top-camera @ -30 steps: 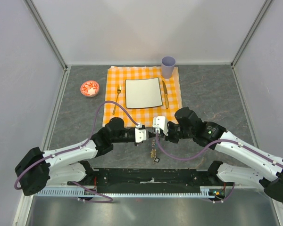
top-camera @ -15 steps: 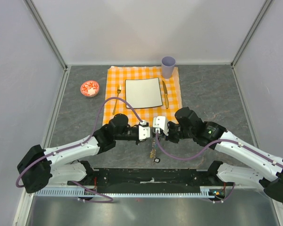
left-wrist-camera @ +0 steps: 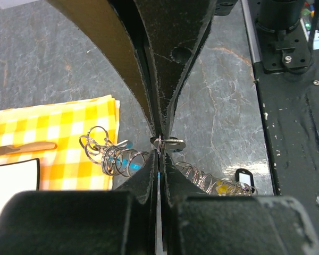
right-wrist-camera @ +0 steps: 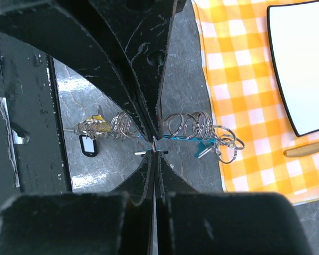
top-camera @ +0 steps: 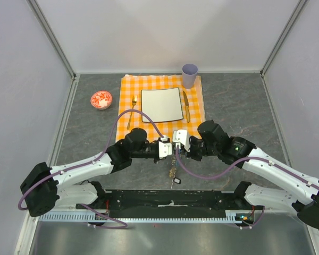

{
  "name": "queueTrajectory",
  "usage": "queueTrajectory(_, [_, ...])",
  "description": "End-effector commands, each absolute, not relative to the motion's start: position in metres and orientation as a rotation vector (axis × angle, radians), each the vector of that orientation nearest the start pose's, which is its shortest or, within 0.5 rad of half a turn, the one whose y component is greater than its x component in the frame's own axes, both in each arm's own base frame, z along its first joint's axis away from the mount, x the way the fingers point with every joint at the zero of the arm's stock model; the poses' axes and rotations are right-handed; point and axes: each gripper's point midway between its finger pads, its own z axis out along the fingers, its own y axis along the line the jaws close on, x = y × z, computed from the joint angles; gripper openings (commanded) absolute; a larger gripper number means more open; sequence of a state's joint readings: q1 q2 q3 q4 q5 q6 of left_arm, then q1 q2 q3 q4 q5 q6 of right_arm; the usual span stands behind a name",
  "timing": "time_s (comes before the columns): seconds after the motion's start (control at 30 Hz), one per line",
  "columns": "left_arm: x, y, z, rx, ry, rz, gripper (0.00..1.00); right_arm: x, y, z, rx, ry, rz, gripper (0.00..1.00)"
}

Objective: Put the keys on the keyring

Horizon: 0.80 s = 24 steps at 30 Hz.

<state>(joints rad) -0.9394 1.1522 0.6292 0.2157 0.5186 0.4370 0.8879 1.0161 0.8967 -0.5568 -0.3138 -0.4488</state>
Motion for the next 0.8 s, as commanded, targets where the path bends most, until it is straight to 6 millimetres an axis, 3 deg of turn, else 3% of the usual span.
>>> queueTrajectory(0.0, [0.179,-0.344,0.201,1.356,1.264,-0.769,0.02,0.164,0.279,0.226,-1.500,1.508,0.646,0.00])
queueTrajectory(0.53, [0.212,-0.333,0.206,1.147,1.467,-0.749,0.02,0.167,0.272,0.215,-1.512,1.539,0.602,0.00])
queueTrajectory(0.77, [0.199,-0.330,0.213,1.153,1.389,-0.799,0.02,0.167,0.270,0.210,-1.495,1.558,0.599,0.00])
